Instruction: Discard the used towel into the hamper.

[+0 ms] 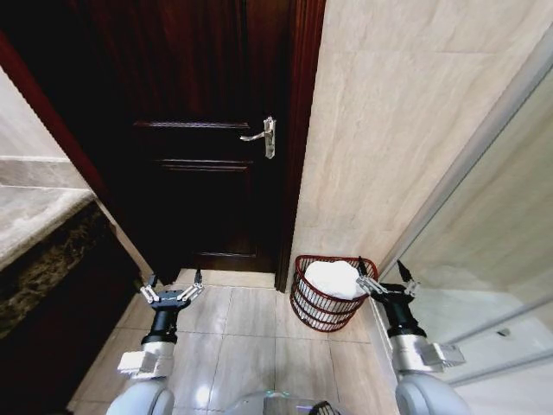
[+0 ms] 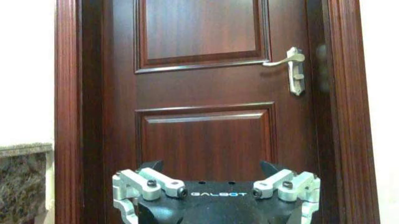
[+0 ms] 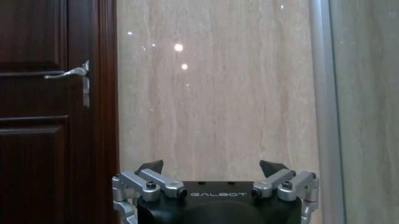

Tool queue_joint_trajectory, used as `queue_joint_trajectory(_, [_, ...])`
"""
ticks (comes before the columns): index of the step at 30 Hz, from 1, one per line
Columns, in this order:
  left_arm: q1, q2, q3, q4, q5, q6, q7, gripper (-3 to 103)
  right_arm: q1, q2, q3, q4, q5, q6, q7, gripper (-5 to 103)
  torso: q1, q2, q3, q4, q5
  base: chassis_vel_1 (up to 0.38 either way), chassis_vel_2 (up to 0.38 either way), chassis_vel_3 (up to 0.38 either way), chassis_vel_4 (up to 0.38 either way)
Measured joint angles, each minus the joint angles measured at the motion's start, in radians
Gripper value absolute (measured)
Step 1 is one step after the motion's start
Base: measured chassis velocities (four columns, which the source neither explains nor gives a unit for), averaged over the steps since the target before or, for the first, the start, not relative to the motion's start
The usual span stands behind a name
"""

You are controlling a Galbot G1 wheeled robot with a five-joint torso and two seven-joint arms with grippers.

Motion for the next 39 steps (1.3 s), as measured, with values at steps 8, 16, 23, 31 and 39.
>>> queue_joint_trajectory(8, [0.007, 0.016, 0.001, -0.004, -0.006, 0.001, -0.002, 100, -0.017, 0.014, 0.014, 0.016, 0.006, -0.001, -0.003, 100, 0.014, 0.035, 0.021, -0.0001, 0.0000, 0.000, 0.000, 0.000, 0.000])
queue_joint_trajectory(16, [0.000, 0.033, -0.004, -0.004, -0.030, 0.006, -0.009, 100, -0.021, 0.006, 0.020, 0.020, 0.011, -0.012, -0.005, 100, 0.029, 0.070, 0.041, -0.0001, 0.0000, 0.000, 0.000, 0.000, 0.000])
queue_joint_trajectory(23, [-0.001, 0.025, 0.000, -0.010, -0.030, 0.008, -0.008, 100, -0.018, -0.008, 0.041, 0.022, 0.032, -0.026, -0.012, 100, 0.042, 0.101, 0.059, 0.0000, 0.0000, 0.000, 0.000, 0.000, 0.000])
queue_joint_trajectory(31, [-0.003, 0.011, 0.008, -0.016, -0.024, 0.018, -0.004, 100, -0.010, -0.027, 0.058, 0.018, 0.057, -0.039, -0.012, 100, 0.058, 0.136, 0.078, 0.0000, 0.0000, 0.000, 0.000, 0.000, 0.000])
queue_joint_trajectory(39, [-0.007, 0.012, 0.011, -0.017, -0.021, 0.026, 0.004, 100, 0.000, -0.036, 0.046, 0.022, 0.057, -0.055, -0.005, 100, 0.072, 0.171, 0.098, 0.0000, 0.0000, 0.000, 0.000, 0.000, 0.000])
